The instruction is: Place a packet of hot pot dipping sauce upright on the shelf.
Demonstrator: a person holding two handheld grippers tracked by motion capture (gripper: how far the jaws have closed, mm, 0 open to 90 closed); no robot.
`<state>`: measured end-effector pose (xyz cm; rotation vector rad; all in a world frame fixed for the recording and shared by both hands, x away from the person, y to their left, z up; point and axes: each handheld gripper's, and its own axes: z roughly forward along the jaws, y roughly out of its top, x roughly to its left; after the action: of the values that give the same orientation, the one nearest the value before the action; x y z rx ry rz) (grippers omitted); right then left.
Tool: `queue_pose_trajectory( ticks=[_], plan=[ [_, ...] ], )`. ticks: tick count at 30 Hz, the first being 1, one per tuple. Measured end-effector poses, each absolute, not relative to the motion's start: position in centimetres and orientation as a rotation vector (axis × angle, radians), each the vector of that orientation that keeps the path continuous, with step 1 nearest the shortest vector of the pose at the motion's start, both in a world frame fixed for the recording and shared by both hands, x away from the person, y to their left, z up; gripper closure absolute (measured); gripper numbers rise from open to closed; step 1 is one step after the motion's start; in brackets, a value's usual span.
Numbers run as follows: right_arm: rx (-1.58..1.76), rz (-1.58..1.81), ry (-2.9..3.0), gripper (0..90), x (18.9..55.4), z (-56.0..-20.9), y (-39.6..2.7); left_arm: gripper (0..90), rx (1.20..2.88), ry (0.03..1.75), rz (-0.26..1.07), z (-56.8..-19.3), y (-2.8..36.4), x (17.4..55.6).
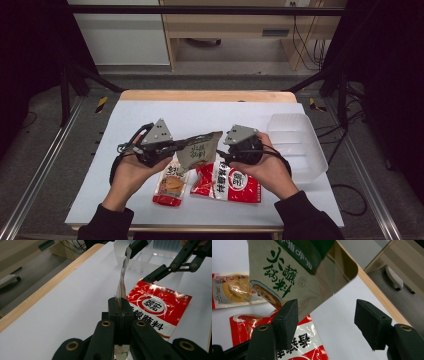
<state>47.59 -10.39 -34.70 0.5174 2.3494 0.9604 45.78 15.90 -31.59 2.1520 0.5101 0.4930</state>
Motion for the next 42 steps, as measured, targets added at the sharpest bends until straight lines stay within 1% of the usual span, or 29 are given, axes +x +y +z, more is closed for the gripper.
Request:
queue_pose_trajectory(
  ticks=[6, 7, 10, 11, 12, 15, 16, 17, 20, 23, 24, 25, 27, 34, 36, 37, 38, 41, 42],
  plan=[
    [0.466, 0.936, 2.371, 40.1, 47.9, -34.4, -9.9, 90.0, 2.169, 0.480, 0.472, -31.9, 15.2, 45.8],
    [0.450, 0.924, 2.380, 42.5, 48.0, -34.3, -9.7, 90.0, 2.176, 0.475, 0.468, -32.0, 15.0, 45.7],
    [0.432, 0.917, 2.390, 44.4, 48.0, -34.2, -9.5, 90.0, 2.176, 0.468, 0.460, -32.2, 14.7, 45.7],
    [0.403, 0.909, 2.392, 47.9, 48.1, -34.1, -9.3, 90.0, 2.177, 0.461, 0.460, -32.2, 14.6, 45.7],
    [0.403, 0.909, 2.392, 47.9, 48.1, -34.1, -9.3, 90.0, 2.177, 0.457, 0.455, -32.2, 14.5, 45.7],
    [0.359, 0.884, 2.412, 56.7, 48.1, -34.0, -9.0, 90.0, 2.174, 0.451, 0.457, -32.2, 14.2, 45.6],
    [0.359, 0.884, 2.412, 56.7, 48.1, -34.0, -9.0, 90.0, 2.169, 0.454, 0.455, -32.2, 14.1, 45.6],
    [0.343, 0.873, 2.418, 62.0, 48.0, -34.0, -8.9, 90.0, 2.163, 0.454, 0.453, -32.2, 14.0, 45.6],
    [0.321, 0.864, 2.432, 72.6, 47.9, -34.0, -8.8, 90.0, 2.155, 0.459, 0.452, -32.3, 13.9, 45.7],
    [0.308, 0.830, 2.440, 82.0, 47.8, -34.1, -8.8, 90.0, 2.156, 0.462, 0.451, -32.3, 13.9, 45.8],
    [0.308, 0.830, 2.440, 82.0, 47.8, -34.1, -8.8, 90.0, 2.155, 0.463, 0.453, -32.3, 13.9, 45.9],
    [0.300, 0.828, 2.444, 87.3, 47.8, -34.1, -8.8, 90.0, 2.146, 0.473, 0.445, -32.5, 14.0, 45.9],
    [0.304, 0.822, 2.446, 89.8, 47.7, -34.0, -8.7, 90.0, 2.136, 0.479, 0.444, -32.5, 14.1, 46.0],
    [0.311, 0.800, 2.441, 90.0, 47.7, -33.5, -8.6, 89.0, 2.083, 0.514, 0.432, -33.0, 14.3, 46.2],
    [0.311, 0.789, 2.444, 90.0, 47.9, -33.2, -8.7, 77.6, 2.064, 0.529, 0.429, -33.2, 14.4, 46.3],
    [0.310, 0.782, 2.442, 90.0, 47.9, -33.2, -8.7, 69.0, 2.024, 0.561, 0.424, -33.5, 14.6, 46.4],
    [0.310, 0.782, 2.442, 90.0, 47.9, -33.2, -8.7, 60.8, 2.024, 0.561, 0.424, -33.5, 14.6, 46.4],
    [0.319, 0.763, 2.426, 90.0, 48.2, -32.8, -9.2, 47.9, 1.984, 0.581, 0.438, -33.8, 14.9, 46.4],
    [0.319, 0.763, 2.426, 90.0, 48.2, -32.8, -9.2, 47.9, 1.978, 0.582, 0.441, -33.9, 15.0, 46.3]
  ],
)
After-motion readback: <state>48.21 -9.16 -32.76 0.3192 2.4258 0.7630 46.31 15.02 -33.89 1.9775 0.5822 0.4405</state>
